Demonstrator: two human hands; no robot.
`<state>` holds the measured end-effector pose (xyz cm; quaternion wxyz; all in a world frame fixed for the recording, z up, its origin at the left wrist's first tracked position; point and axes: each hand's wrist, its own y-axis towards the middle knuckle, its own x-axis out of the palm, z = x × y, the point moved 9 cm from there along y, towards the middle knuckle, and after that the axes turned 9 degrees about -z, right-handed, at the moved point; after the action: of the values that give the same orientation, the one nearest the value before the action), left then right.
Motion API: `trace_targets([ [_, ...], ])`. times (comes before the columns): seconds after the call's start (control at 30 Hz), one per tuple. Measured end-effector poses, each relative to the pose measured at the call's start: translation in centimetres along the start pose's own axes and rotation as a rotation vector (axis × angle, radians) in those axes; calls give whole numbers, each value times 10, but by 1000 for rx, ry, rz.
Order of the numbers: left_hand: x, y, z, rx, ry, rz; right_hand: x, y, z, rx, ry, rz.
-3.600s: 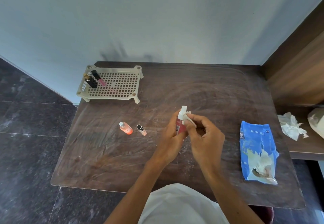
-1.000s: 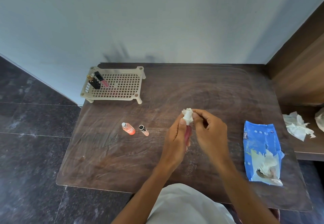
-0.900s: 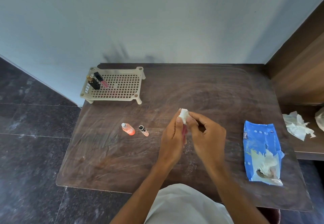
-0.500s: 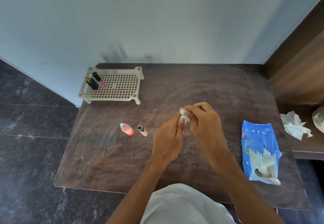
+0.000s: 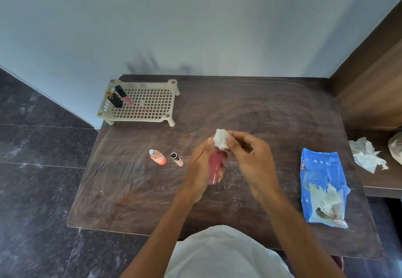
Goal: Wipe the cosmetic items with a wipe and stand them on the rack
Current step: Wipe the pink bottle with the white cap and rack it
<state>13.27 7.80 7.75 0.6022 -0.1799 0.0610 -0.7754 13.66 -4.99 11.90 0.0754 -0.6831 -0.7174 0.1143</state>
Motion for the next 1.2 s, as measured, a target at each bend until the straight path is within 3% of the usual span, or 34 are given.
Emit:
trace_targets([
  [0.13, 4, -3, -10, -47, -146, 28, 4, -12, 1, -69, -188, 85],
  [0.37, 17, -4, 6, 36, -68, -11, -4, -2, -10, -62, -168, 130],
  [0.6, 10, -2, 22, 172, 41, 65, 3, -16, -9, -151, -481, 123],
  [0.87, 11, 2, 8, 153, 76, 4, 6, -15, -15, -153, -319, 134],
  [1.07, 3, 7, 24, 219, 43, 19, 13, -17, -19, -226, -554, 60],
  [1.2, -3, 13, 28, 193, 64, 87, 14, -31, -3, -218, -511, 82],
])
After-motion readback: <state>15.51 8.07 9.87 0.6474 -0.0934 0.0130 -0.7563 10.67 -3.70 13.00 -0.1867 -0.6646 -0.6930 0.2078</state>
